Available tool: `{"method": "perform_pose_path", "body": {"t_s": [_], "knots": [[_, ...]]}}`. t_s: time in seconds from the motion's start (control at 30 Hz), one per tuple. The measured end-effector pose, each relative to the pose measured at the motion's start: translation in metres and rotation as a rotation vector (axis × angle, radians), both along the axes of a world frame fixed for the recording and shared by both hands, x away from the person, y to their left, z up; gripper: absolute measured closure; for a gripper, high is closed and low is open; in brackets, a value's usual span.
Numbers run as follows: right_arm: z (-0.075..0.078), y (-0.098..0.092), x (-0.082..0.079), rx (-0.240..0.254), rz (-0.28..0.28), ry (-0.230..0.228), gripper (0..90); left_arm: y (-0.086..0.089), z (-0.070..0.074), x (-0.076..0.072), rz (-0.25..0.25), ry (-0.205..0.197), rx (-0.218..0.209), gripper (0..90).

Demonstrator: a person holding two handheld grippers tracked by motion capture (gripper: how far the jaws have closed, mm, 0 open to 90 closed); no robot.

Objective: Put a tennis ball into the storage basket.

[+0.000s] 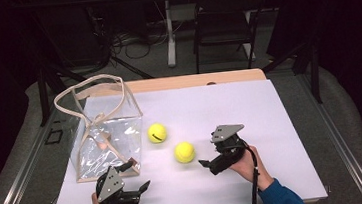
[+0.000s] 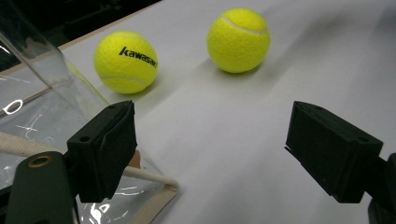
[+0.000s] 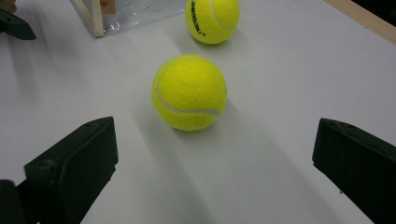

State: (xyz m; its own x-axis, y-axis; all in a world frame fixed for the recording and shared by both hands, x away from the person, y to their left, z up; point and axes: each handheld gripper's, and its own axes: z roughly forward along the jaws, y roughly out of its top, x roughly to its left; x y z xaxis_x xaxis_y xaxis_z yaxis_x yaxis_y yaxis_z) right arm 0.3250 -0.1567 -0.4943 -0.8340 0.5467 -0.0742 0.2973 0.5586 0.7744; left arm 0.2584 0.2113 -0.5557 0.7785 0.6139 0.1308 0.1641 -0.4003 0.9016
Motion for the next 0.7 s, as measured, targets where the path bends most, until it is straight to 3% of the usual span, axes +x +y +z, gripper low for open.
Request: {"method": "perform_pose_path", "body": {"t_s": [0.7], "knots": [[-0.004,0.032,0.018,-0.035,0.043,0.051,0.0,-0.002,-0.001,0.0,-0.009,0.008,0.011,16.0]]}}
